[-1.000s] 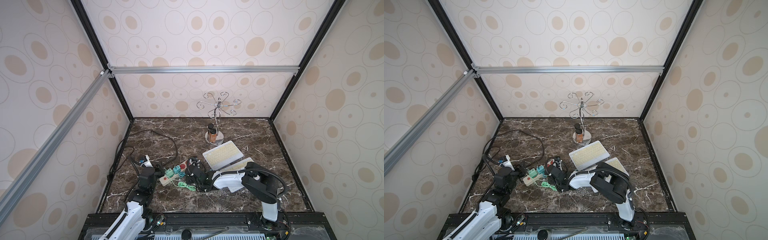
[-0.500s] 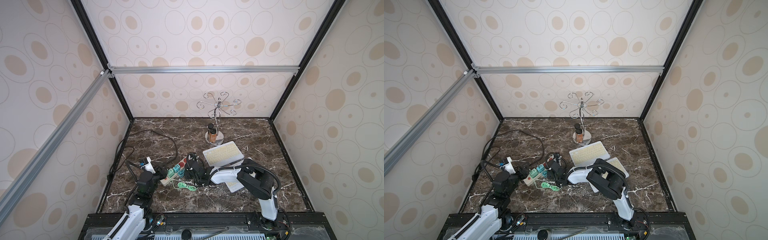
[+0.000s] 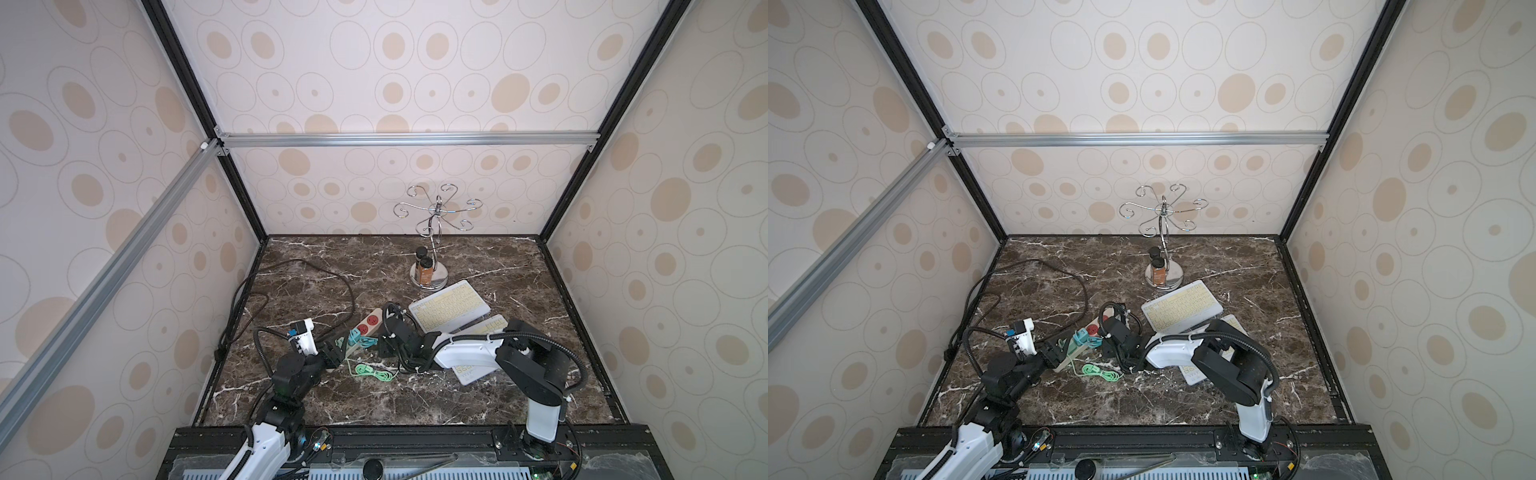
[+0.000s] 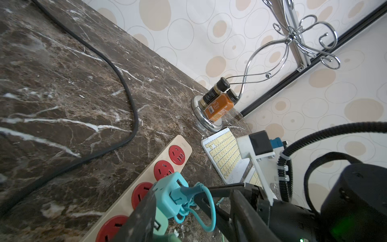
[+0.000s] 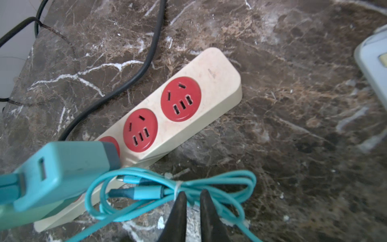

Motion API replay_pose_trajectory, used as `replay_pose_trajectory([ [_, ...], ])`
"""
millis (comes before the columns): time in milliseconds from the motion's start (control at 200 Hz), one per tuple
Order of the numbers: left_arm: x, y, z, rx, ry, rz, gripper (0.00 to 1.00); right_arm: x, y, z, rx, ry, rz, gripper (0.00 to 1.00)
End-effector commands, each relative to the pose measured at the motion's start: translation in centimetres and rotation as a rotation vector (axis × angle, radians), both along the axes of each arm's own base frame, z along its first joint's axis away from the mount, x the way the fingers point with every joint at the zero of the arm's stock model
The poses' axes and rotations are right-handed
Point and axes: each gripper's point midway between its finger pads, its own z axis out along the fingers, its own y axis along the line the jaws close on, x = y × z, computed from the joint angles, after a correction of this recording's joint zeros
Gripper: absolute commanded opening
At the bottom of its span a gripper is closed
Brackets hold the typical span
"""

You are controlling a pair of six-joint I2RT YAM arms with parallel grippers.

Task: Unplug the wireless keyboard
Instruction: Adjust the socket at the center of the board.

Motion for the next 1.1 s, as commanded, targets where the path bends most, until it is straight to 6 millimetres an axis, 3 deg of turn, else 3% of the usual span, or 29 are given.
replay_pose_trajectory([
  [0, 0.7, 1.6, 0.4, 0.045, 0.003, 0.095, 0.65, -0.7, -0.9, 1.9, 0.022, -0.015, 0.006, 0.19],
  [100, 1.6, 3.9, 0.2, 0.102, 0.049, 0.215, 0.66, -2.1, -1.0, 3.3, 0.034, -0.049, 0.014, 0.26],
  [255, 3.1, 4.5, 3.4, 0.109, 0.013, 0.221, 0.67, -4.8, -0.7, 5.5, 0.028, -0.124, 0.037, 0.34],
  [370, 3.6, 5.5, 5.4, 0.106, -0.01, 0.262, 0.69, -6.2, -0.6, 5.9, 0.038, -0.148, 0.054, 0.35],
  [455, 3.8, 6.9, 5.8, 0.109, -0.008, 0.32, 0.69, -6.8, -0.3, 5.8, 0.046, -0.145, 0.068, 0.35],
  [570, 4.1, 8.7, 4.5, 0.073, 0.034, 0.365, 0.62, -7.4, 0.1, 5.6, 0.044, -0.141, 0.088, 0.35],
  [745, 4.0, 9.9, 2.3, 0.039, 0.073, 0.385, 0.6, -8.3, 0.7, 5.6, 0.03, -0.155, 0.112, 0.35],
  [950, 4.0, 7.8, -1.2, -0.004, 0.113, 0.272, 0.57, -9.1, 1.9, 5.6, 0.041, -0.153, 0.14, 0.35],
  [1025, 3.7, 7.0, -2.9, -0.011, 0.156, 0.231, 0.46, -9.4, 2.4, 5.8, 0.048, -0.157, 0.152, 0.35],
  [1095, 3.2, 6.2, -4.1, -0.027, 0.173, 0.199, 0.42, -9.8, 3.0, 6.0, 0.053, -0.164, 0.164, 0.35],
])
